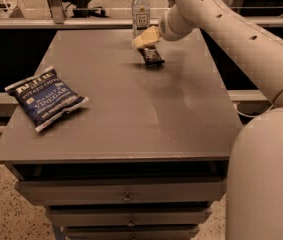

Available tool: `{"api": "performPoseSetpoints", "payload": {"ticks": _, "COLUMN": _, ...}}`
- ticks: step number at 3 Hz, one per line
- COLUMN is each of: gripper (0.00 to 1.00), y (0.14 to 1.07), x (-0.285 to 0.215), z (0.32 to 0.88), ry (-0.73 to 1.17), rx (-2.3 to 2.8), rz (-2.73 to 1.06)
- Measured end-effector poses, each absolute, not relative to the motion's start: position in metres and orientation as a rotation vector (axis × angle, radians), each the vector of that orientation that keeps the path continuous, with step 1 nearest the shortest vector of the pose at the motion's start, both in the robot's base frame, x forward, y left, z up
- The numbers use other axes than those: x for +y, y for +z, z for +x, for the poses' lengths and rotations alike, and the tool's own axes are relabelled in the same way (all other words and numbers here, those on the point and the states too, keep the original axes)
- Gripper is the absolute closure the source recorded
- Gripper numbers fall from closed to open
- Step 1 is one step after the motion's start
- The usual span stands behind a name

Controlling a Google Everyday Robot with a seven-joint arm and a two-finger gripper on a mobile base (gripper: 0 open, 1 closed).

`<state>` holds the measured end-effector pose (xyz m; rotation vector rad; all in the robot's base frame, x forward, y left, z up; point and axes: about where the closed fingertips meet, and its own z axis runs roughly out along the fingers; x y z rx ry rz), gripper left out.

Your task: Move rxbar chocolate near blue plastic bottle

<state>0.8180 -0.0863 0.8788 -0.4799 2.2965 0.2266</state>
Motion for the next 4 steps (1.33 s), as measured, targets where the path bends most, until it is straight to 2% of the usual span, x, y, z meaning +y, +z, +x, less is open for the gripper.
{"api": "performPoseSetpoints", "payload": {"ticks": 1, "gripper": 0.00, "y": 0.885, "x": -0.113, "z": 0.812, "ry": 0.320, "rx": 2.281, "rz": -0.427}}
{"api": "performPoseSetpoints", "payload": {"ticks": 3, "gripper": 0.00, "y": 0.924, "x": -0.211, "z": 0.781, "ry": 0.441, "rx": 2.175, "rz": -0.336}}
{"api": "performPoseSetpoints", "payload": {"ticks": 4, "gripper": 0.00, "y": 0.920, "x": -0.211, "z": 0.781, "ry": 0.440, "rx": 2.181, "rz": -0.334}}
